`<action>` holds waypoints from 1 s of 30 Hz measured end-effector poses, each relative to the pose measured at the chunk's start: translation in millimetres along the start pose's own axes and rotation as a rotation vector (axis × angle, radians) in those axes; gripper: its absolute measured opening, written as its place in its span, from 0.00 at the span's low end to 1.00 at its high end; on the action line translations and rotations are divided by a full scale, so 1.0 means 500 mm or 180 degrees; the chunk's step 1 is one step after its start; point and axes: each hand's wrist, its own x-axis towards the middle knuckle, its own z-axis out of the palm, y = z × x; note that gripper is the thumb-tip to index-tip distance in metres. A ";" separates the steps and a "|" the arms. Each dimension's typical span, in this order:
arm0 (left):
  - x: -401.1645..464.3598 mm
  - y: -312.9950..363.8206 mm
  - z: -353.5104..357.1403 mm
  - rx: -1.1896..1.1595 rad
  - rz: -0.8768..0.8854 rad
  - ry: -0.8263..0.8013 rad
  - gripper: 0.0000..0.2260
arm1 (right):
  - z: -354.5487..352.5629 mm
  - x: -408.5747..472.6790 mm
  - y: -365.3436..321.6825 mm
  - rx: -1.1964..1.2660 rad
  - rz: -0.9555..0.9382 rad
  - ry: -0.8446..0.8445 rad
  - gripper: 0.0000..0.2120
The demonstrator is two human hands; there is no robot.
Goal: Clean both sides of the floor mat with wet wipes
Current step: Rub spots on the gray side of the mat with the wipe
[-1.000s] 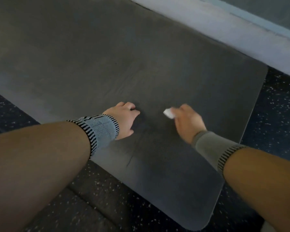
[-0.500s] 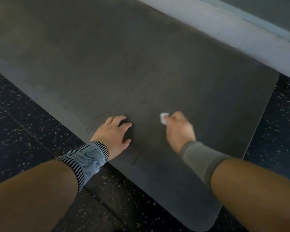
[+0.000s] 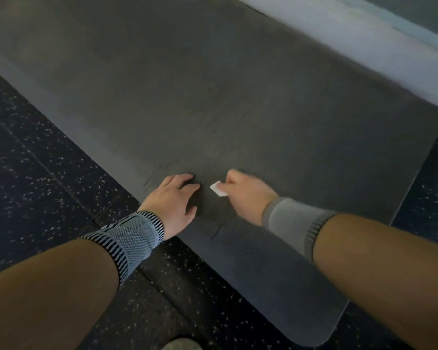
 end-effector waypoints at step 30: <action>-0.100 -0.019 0.034 0.0093 0.0243 -0.0010 0.26 | 0.077 -0.130 -0.156 0.0629 0.0230 0.0030 0.04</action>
